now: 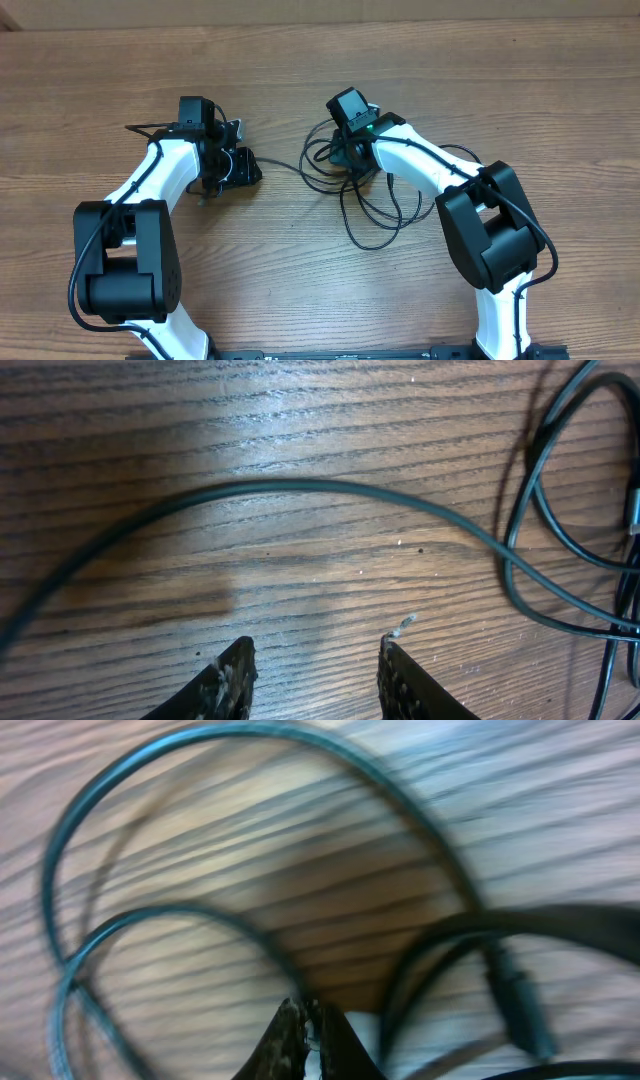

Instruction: Untangle cables

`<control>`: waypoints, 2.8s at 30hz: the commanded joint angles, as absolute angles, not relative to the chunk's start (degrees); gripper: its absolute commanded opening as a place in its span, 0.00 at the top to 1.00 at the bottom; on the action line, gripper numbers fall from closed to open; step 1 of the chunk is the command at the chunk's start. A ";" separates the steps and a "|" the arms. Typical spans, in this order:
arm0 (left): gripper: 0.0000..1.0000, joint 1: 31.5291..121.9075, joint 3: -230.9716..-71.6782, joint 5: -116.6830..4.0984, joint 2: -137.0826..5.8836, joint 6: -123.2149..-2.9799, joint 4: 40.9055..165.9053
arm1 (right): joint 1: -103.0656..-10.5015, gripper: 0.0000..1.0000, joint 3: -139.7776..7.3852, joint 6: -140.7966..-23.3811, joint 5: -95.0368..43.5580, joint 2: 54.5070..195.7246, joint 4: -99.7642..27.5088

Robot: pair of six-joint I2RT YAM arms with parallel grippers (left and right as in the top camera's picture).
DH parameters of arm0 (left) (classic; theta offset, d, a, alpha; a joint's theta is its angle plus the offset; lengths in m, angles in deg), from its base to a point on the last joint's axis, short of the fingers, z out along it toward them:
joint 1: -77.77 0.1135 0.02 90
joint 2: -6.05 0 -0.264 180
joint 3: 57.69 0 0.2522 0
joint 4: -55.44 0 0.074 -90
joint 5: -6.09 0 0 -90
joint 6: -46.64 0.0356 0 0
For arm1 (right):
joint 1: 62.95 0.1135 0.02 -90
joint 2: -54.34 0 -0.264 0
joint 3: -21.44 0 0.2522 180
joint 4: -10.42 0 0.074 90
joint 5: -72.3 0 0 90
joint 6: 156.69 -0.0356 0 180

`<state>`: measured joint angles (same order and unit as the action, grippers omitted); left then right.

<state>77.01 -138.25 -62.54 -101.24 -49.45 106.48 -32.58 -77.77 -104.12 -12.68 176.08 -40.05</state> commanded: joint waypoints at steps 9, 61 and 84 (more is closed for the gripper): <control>0.60 76.23 -139.35 -62.94 -101.32 -49.86 106.21 | -41.23 0.89 -77.49 -112.12 -5.73 176.84 -41.60; 0.45 76.20 -139.35 -67.81 -101.32 -53.93 106.02 | -31.16 0.74 -83.15 -88.71 -34.25 178.04 -43.15; 0.40 76.20 -139.35 -67.79 -101.32 -53.91 106.06 | -27.92 0.84 -80.76 -92.60 -23.06 178.89 -41.80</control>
